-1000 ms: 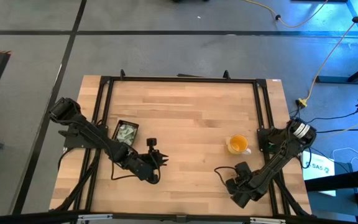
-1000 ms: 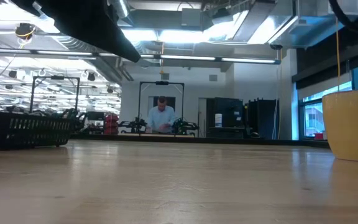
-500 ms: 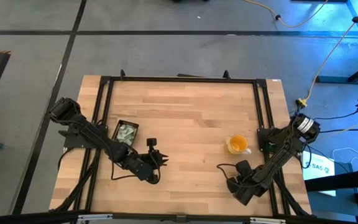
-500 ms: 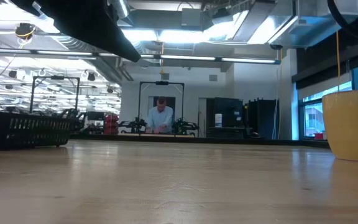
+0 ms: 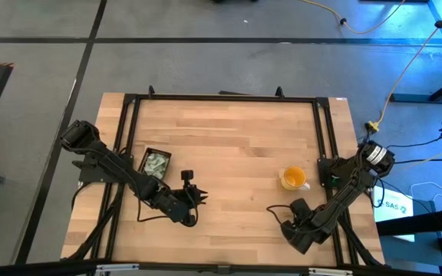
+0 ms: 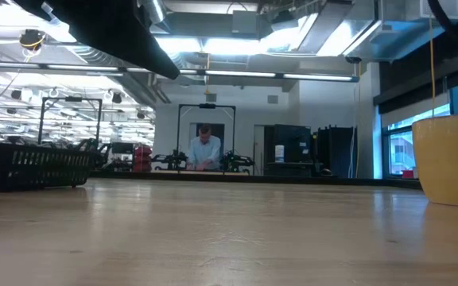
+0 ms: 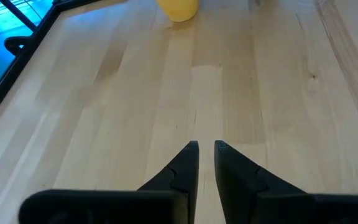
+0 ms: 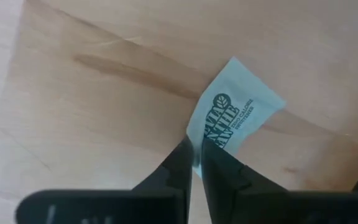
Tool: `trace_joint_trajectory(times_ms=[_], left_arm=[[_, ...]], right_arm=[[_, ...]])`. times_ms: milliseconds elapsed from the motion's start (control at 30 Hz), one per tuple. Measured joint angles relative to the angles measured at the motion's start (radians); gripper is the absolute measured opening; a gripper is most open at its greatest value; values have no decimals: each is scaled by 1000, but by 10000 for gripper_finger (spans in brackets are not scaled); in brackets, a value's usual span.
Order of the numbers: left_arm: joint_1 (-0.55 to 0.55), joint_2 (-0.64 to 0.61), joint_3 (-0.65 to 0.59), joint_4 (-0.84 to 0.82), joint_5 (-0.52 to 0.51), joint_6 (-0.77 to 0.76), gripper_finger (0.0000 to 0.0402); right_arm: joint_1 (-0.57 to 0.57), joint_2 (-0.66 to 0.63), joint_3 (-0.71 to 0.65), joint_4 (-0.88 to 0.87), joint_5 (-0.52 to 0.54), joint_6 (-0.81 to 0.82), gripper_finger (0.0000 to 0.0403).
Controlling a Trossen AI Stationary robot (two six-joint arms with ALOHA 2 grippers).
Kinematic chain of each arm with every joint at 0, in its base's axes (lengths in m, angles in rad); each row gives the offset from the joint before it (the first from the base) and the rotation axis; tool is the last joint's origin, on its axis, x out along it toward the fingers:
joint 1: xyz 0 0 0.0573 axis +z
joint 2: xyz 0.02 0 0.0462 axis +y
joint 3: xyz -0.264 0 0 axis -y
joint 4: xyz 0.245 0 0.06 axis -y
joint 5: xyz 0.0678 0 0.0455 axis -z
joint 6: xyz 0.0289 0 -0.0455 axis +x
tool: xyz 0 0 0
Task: Pick and place Stevia / Truvia into bins
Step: Put the stevia packet into the black bin
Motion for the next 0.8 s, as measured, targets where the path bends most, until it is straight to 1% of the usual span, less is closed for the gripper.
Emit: trace_joint_trajectory(times_ms=[67,200,367,467,533,600,700,800], left_arm=[[0,0,0,0,0,0,47],[8,0,0,2,21,0,43],[39,0,0,32,167,48,46],[58,0,0,93,240,99,54],[69,0,0,141,306,167,64],[78,0,0,200,389,248,75],[88,0,0,305,505,352,93],[90,0,0,405,569,443,109]], right_arm=[[1,4,25,2,48,-35,32],[0,3,95,21,217,-128,26],[-2,3,193,82,450,-327,27],[-3,2,250,153,581,-502,27],[-10,0,283,220,653,-644,27],[-23,0,312,312,689,-800,27],[-55,0,328,520,692,-1072,27],[-91,0,328,736,615,-1339,28]])
